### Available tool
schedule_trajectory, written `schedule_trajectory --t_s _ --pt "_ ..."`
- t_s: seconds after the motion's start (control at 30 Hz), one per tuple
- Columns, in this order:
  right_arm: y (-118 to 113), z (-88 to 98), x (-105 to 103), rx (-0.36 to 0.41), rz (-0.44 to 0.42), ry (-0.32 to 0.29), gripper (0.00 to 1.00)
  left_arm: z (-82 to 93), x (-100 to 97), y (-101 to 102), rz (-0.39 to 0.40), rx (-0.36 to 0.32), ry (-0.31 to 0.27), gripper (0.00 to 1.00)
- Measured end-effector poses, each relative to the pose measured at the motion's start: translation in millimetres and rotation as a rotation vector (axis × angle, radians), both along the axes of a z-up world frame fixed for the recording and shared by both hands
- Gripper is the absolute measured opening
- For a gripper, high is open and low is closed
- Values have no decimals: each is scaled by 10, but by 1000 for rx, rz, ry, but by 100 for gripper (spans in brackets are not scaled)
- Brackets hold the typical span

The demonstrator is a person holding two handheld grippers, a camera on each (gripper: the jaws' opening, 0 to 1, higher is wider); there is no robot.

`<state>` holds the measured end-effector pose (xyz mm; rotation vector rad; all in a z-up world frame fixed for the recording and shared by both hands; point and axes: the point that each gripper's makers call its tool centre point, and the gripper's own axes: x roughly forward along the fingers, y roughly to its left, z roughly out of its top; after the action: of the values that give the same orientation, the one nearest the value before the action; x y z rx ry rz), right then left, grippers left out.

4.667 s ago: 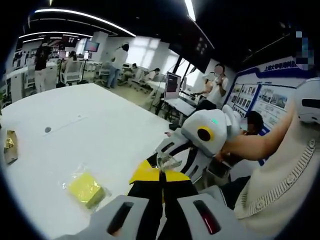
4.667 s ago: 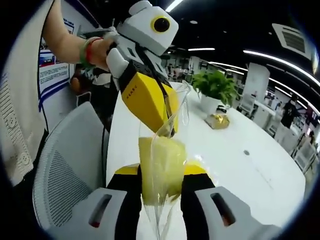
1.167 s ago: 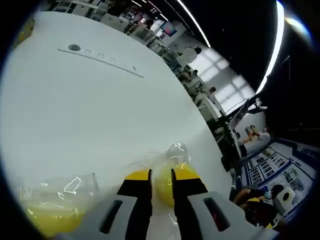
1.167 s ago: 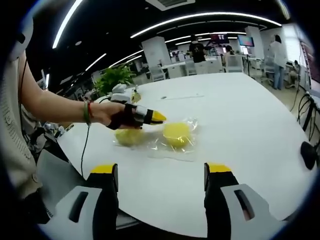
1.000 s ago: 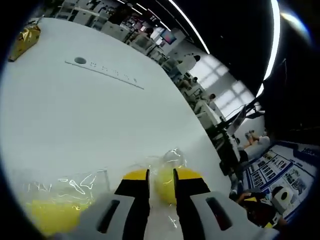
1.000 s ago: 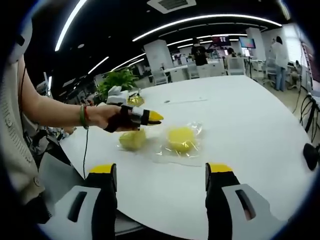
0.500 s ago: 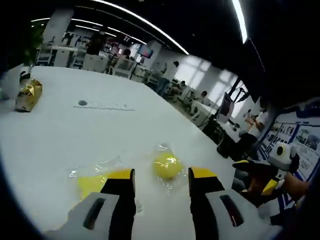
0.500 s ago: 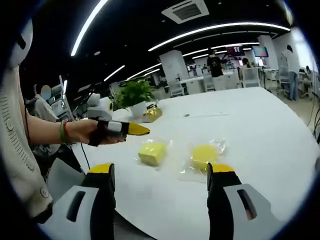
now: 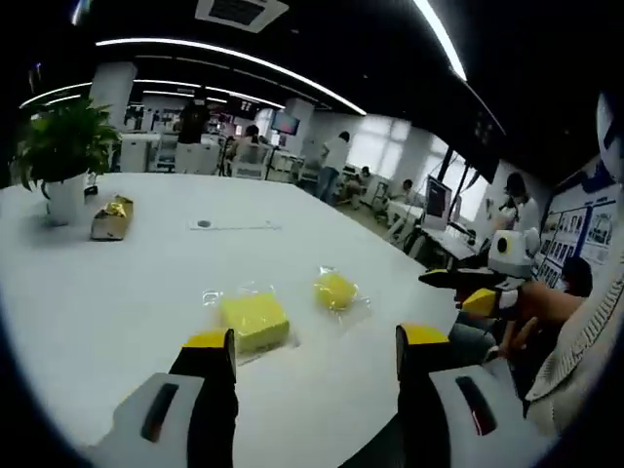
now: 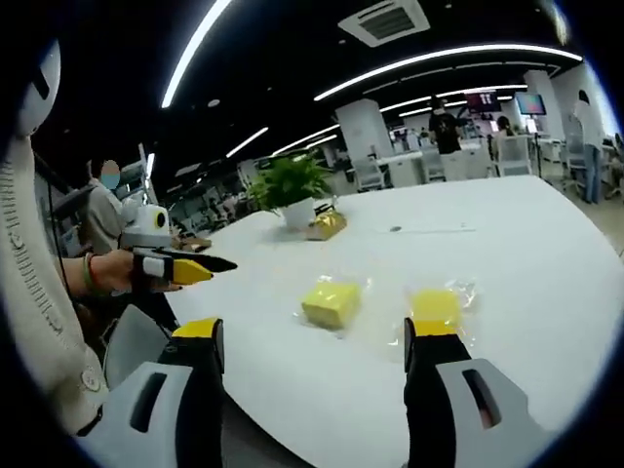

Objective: Compare the silicone blocks by pressing each to a similar depth, holding the contact briefly, and releasing to observe deformation and rebound differences across the visible hardness samples.

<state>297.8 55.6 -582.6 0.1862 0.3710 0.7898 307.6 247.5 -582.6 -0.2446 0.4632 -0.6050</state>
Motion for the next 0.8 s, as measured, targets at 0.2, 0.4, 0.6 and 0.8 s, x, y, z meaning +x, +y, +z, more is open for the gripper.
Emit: schedule_trajectory --t_s 0.2,0.4,0.6,0.8 --pt "41 -51 -42 -11 16 11 71 -85 -177 222 70 -23 30 77" --pt "86 -42 -28 7 14 4 72 -92 -245 242 64 -33 16 81" --pt "91 -9 -41 6 13 -4 72 -63 -265 235 58 -40 5 82" --pt "67 -34 -83 -12 -3 -6 72 -87 -279 216 42 -32 20 80"
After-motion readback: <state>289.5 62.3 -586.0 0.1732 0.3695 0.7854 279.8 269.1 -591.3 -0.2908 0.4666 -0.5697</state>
